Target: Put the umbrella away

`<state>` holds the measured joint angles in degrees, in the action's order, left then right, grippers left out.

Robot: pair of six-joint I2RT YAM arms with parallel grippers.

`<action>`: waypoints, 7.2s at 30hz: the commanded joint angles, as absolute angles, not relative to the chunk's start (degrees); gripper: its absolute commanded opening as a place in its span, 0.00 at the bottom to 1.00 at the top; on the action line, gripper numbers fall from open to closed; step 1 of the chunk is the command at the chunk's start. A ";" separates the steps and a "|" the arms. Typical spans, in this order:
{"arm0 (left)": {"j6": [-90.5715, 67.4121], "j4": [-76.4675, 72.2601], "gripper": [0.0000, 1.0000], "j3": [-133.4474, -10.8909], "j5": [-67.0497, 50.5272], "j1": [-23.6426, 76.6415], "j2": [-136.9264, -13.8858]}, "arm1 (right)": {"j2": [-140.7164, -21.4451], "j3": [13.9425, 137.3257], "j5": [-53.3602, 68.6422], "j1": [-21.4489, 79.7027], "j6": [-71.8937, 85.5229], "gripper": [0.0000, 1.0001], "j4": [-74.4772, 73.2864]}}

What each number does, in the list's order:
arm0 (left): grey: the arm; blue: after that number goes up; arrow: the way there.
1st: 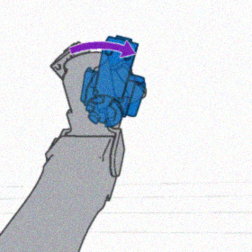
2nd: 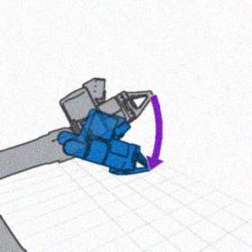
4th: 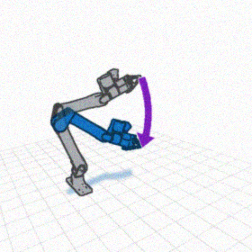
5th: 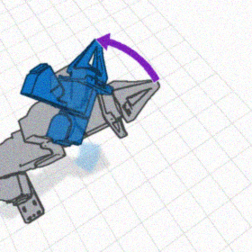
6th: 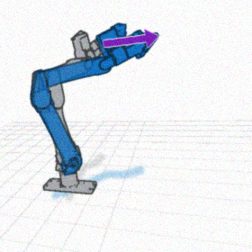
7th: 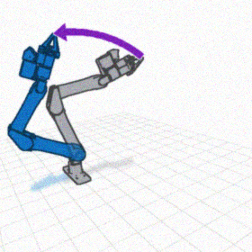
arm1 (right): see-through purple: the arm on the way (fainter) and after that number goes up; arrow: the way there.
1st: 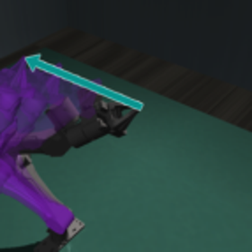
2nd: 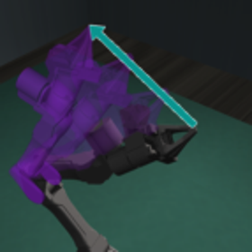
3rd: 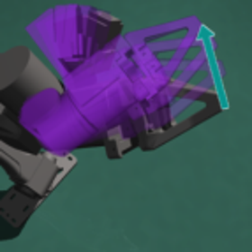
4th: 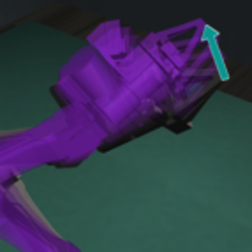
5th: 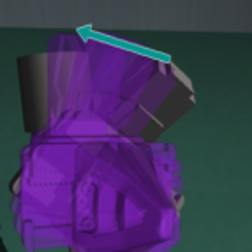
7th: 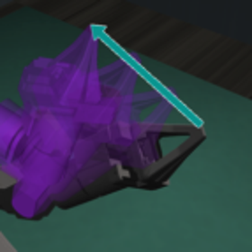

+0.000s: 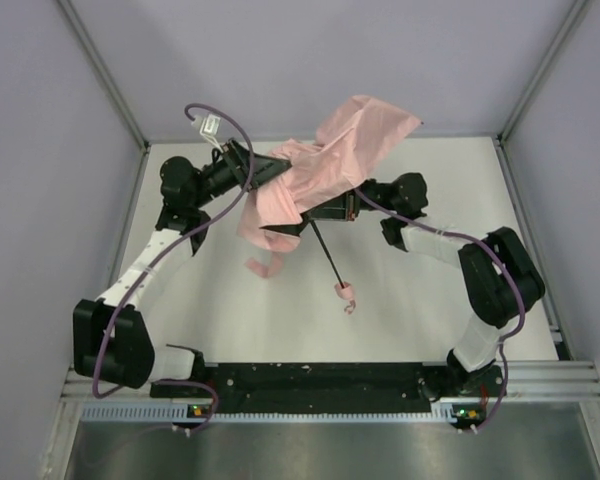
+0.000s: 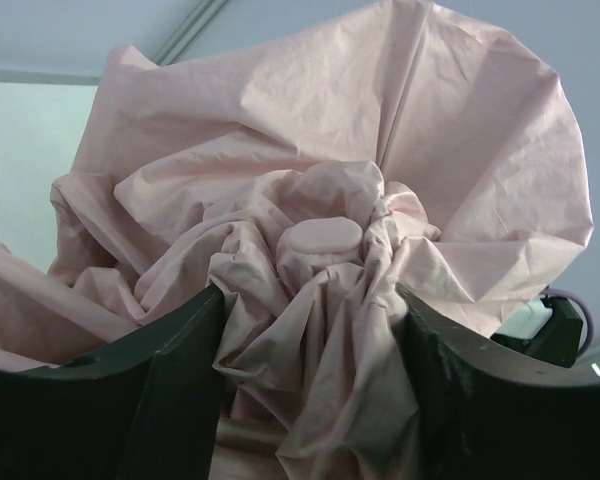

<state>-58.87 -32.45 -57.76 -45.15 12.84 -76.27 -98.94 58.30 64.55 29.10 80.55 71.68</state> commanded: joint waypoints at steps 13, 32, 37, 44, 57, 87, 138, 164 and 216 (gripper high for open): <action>-65.92 -45.81 0.60 -63.36 -50.18 15.64 -80.85 | -95.54 62.05 65.04 31.29 78.14 0.00 80.25; -66.80 -42.11 0.00 -66.80 -46.94 12.22 -79.55 | -80.25 39.92 45.80 24.00 68.20 0.82 61.96; -63.02 -37.53 0.00 -66.45 -43.07 10.55 -76.21 | -74.37 32.27 40.44 21.10 68.38 0.91 57.14; -51.71 -22.28 0.00 -66.88 -37.37 10.46 -71.64 | -65.59 30.22 38.24 20.74 67.78 0.89 50.40; -50.54 -20.13 0.00 -64.68 -35.16 10.46 -68.91 | -66.61 53.42 25.58 26.19 66.18 0.73 39.64; -57.13 -44.99 0.00 -61.52 -37.87 11.25 -74.97 | -61.91 61.89 30.15 45.09 45.26 0.77 -2.78; -76.47 -75.85 0.00 -74.09 -57.57 21.18 -89.03 | -86.48 90.27 56.07 30.76 25.65 0.86 -9.69; -51.18 -45.48 0.40 -72.33 -49.40 23.38 -80.35 | -78.67 71.11 58.19 31.99 52.21 0.00 27.69; -26.45 15.10 0.21 -62.40 -19.09 17.40 -67.24 | -89.82 80.86 77.53 20.13 56.43 0.00 16.44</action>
